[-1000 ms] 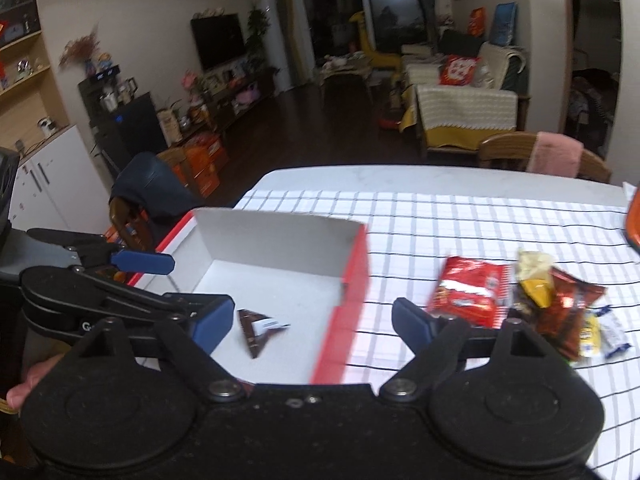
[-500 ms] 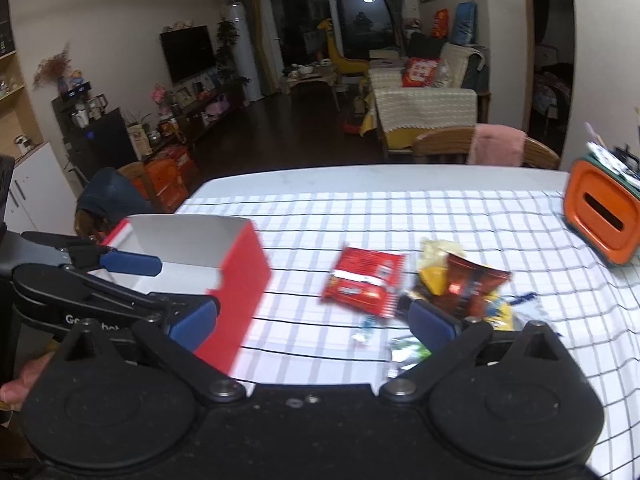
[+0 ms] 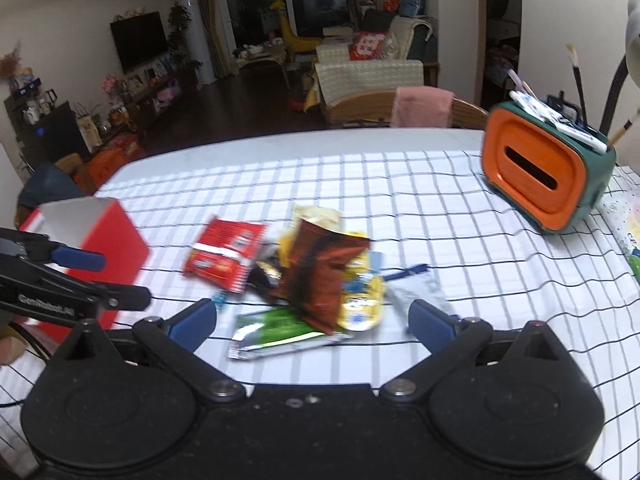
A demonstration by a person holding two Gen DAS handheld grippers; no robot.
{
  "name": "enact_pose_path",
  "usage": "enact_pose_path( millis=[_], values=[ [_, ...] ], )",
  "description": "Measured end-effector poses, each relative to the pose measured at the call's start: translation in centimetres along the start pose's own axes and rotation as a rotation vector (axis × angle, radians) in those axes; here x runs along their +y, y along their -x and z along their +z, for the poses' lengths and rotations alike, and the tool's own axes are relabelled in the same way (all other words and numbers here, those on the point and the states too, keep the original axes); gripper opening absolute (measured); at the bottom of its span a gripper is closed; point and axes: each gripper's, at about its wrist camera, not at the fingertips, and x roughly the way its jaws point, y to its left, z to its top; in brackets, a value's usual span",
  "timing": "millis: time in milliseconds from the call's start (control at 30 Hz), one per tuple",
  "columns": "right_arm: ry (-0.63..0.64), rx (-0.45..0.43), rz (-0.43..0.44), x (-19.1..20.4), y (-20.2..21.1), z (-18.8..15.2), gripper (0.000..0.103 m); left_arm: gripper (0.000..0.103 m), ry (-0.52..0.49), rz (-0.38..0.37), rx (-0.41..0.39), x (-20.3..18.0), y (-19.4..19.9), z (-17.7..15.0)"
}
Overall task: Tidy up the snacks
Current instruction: 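Move both tools back over the snack pile, then grasp the blue-white biscuit pack with the right gripper while the left gripper grasps the blue candy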
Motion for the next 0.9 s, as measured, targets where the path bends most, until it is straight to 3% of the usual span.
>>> enact_pose_path(
  millis=[367, 733, 900],
  values=[
    [0.028, 0.076, -0.033, -6.7, -5.7, -0.2, 0.098, 0.088, 0.024, 0.037, 0.08, -1.5, -6.0, 1.4],
    [0.103, 0.155, -0.053, -9.7, -11.3, -0.3, 0.083, 0.088, 0.085, 0.067, 0.17, -0.7, -11.0, 1.7],
    [0.129, 0.173, -0.05, -9.9, -12.9, -0.2, 0.073, 0.08, 0.1, 0.067, 0.183, -0.4, -12.1, 1.6]
  ],
)
